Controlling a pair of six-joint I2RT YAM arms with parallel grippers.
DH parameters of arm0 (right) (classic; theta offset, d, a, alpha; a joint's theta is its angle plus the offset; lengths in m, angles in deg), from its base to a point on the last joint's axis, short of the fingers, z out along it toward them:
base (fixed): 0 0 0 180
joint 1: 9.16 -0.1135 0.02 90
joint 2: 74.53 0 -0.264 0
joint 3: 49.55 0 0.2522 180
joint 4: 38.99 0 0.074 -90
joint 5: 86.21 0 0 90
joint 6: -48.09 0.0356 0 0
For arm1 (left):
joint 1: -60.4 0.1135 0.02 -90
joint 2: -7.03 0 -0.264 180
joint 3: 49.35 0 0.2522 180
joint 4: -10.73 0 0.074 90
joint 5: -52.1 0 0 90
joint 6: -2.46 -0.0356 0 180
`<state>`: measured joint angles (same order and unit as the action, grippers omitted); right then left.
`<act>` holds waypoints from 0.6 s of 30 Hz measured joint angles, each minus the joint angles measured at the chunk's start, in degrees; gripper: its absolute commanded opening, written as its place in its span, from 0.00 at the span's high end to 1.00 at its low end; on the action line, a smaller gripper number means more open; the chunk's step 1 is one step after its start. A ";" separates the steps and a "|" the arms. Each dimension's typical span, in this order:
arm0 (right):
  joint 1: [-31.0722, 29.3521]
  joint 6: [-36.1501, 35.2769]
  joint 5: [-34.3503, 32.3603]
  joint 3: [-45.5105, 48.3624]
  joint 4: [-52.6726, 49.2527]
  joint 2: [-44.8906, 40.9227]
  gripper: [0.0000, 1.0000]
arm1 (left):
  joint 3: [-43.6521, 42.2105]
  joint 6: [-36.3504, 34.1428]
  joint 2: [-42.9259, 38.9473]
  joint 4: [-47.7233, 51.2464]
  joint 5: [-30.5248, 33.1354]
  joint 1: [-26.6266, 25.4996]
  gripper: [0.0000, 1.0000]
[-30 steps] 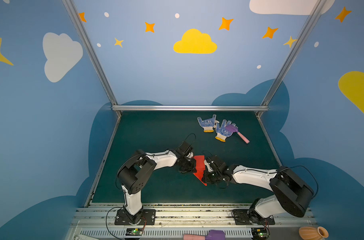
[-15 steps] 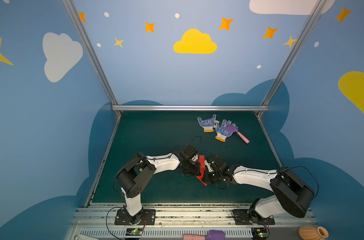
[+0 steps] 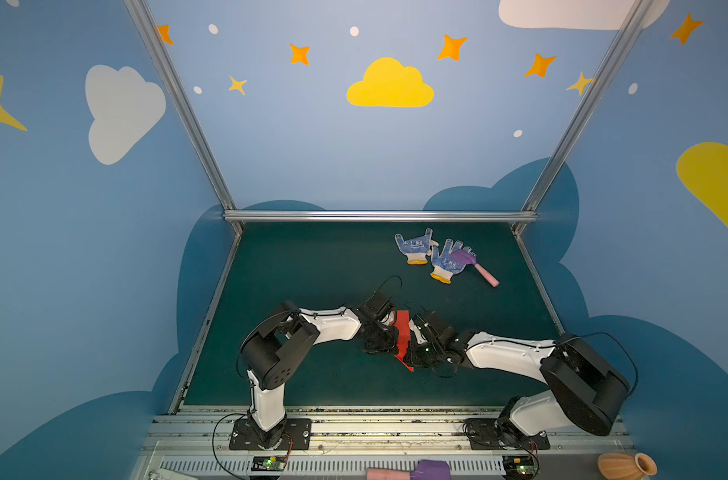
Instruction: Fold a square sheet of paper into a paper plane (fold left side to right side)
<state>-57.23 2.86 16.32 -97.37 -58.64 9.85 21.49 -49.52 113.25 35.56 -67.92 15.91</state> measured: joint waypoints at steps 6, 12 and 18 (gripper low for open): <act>0.00 0.00 0.02 0.28 0.44 -0.13 1.00 | -2.19 -1.05 -1.01 -1.68 -1.11 2.51 0.96; 0.00 0.02 0.07 0.61 0.94 -0.26 1.00 | -4.04 -2.25 -2.16 -1.88 -2.01 6.84 0.96; 0.00 0.04 0.07 0.92 1.38 -0.44 1.00 | -4.04 -2.99 -2.10 -1.57 -2.47 9.84 0.96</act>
<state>-57.23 2.90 16.39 -96.45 -57.26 9.41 17.44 -52.51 111.15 33.98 -70.39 25.75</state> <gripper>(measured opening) 0.050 0.047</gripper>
